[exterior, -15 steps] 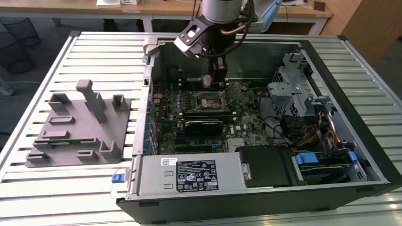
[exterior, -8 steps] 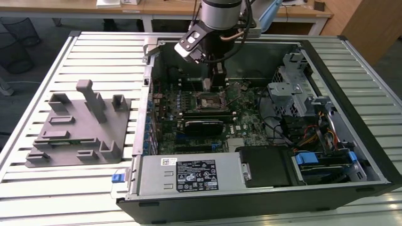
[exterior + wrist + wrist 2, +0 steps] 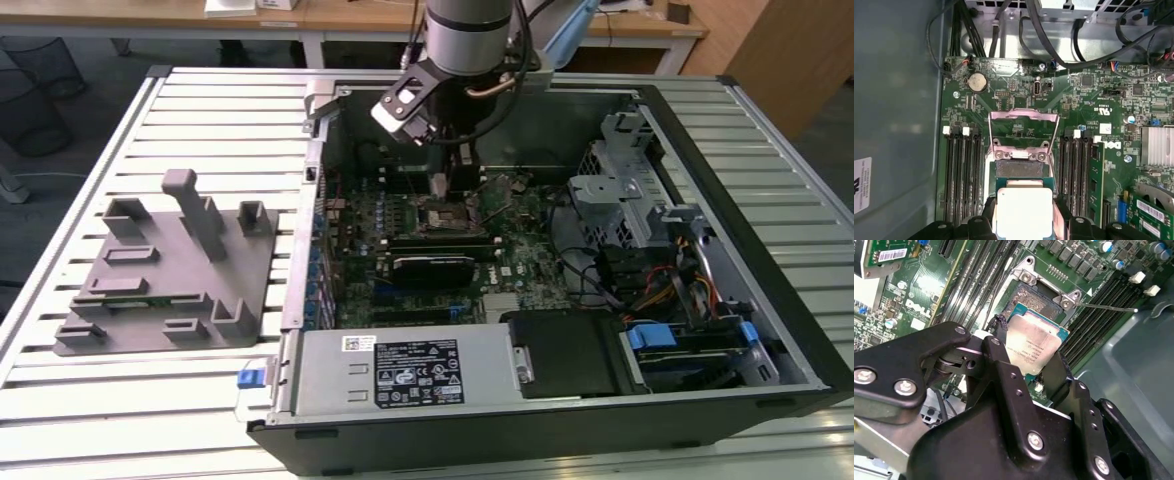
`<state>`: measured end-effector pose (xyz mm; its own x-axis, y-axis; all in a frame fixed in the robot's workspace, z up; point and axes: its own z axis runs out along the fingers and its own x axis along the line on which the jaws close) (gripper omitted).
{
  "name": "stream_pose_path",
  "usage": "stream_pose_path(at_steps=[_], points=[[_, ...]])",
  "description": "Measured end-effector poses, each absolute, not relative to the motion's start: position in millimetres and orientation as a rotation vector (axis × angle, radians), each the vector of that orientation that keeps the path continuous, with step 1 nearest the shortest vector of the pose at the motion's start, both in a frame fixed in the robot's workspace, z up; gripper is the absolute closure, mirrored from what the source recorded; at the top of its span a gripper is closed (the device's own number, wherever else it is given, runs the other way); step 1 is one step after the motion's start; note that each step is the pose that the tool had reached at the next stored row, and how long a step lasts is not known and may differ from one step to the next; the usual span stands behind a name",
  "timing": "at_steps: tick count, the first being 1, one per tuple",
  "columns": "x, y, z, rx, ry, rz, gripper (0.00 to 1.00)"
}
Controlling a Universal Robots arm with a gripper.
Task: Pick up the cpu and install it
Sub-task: 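Place the cpu into insertion slot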
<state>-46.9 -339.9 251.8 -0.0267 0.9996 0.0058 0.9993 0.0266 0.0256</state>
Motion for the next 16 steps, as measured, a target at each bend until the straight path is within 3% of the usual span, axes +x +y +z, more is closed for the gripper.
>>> stream_pose_path(at_steps=[16], points=[[-47, -339, 233, 2.178, 2.237, 0.041, 0.47]])
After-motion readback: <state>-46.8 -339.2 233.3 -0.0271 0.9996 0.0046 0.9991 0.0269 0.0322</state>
